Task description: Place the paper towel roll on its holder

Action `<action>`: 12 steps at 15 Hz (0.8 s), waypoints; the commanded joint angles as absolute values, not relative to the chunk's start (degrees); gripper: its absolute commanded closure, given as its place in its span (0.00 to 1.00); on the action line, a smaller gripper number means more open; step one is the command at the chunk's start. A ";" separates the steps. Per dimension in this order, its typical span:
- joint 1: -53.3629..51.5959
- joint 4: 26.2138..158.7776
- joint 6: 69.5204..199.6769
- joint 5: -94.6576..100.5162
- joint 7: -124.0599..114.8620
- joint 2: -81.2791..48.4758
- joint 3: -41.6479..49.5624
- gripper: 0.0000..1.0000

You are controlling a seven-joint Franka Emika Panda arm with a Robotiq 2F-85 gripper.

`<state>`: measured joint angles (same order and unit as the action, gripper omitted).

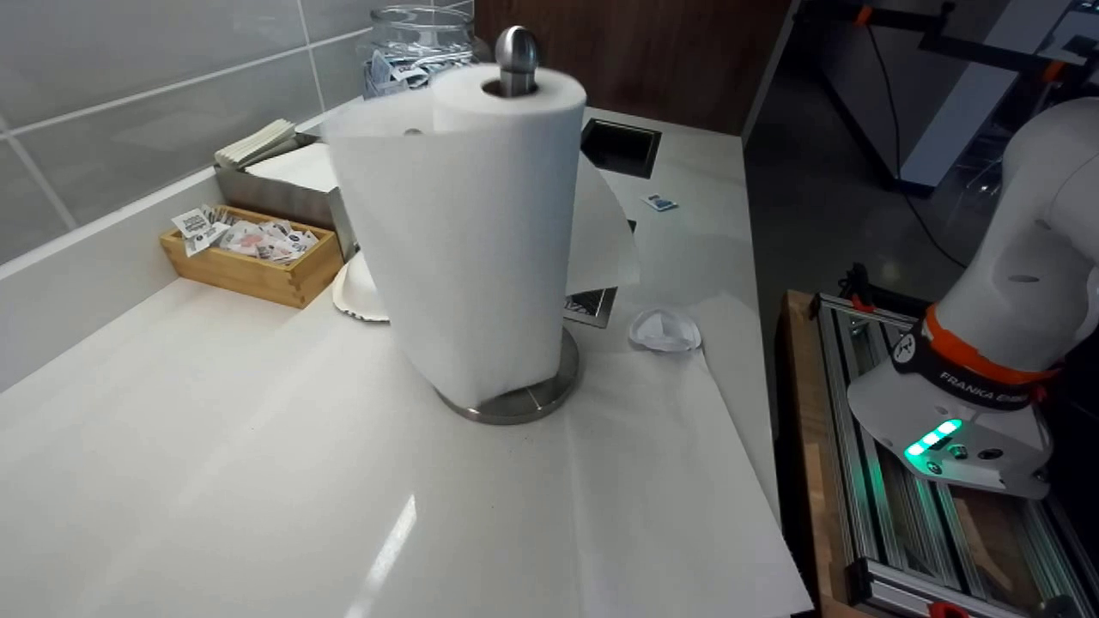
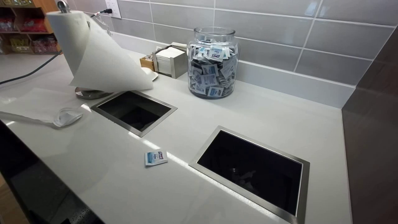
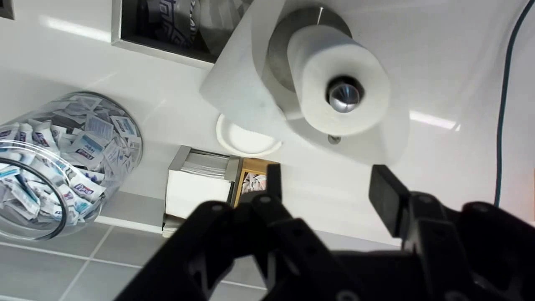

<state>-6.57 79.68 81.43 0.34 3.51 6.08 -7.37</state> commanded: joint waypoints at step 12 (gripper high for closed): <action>-6.58 88.00 84.08 -0.14 -0.45 14.05 -7.92 0.00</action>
